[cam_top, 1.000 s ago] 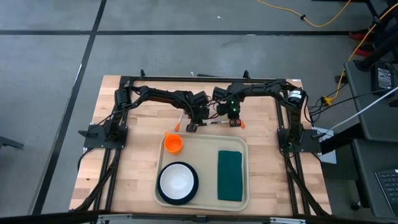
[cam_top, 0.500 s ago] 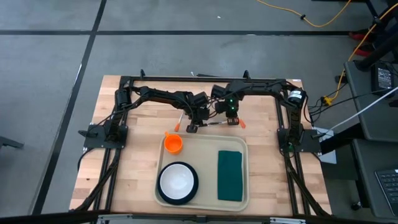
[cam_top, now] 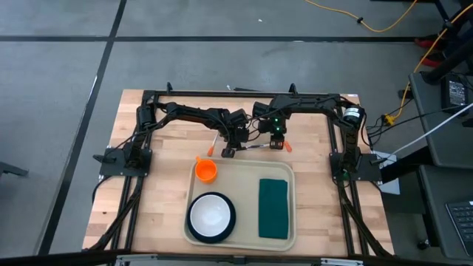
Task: Set up tray
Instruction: Put the knife on the napkin
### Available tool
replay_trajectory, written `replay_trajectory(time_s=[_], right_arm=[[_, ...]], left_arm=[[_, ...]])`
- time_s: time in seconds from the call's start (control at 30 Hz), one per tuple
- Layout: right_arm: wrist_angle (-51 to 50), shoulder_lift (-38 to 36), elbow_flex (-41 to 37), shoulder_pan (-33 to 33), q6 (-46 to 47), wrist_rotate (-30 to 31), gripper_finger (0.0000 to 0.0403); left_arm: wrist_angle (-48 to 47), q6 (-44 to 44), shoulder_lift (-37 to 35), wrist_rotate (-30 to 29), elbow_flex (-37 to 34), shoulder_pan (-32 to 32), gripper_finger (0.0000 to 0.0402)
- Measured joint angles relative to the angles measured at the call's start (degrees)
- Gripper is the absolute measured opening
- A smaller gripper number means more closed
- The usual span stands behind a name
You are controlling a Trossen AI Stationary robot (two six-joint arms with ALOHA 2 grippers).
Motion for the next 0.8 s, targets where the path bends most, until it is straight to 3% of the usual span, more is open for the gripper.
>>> replay_trajectory(time_s=[0.23,0.43,0.57,0.8], right_arm=[[8.75,-10.11,-10.59,-0.73,6.01,-0.46,0.0123],[25.13,-21.03,-20.93,-0.32,4.66,1.0,0.0118],[26.67,-21.59,-25.5,-0.08,0.05,3.39,0.0122],[27.92,-20.05,-26.85,-0.06,-3.37,-0.01,0.0171]], left_arm=[[0.02,0.04,0.0,-0.22,0.0,0.04,0.0002],[0.32,0.24,0.0,-0.23,-0.02,0.07,0.0002],[0.17,0.17,0.0,-0.22,-0.02,0.09,0.0002],[0.24,-0.9,0.0,-0.26,-0.02,0.09,0.0002]])
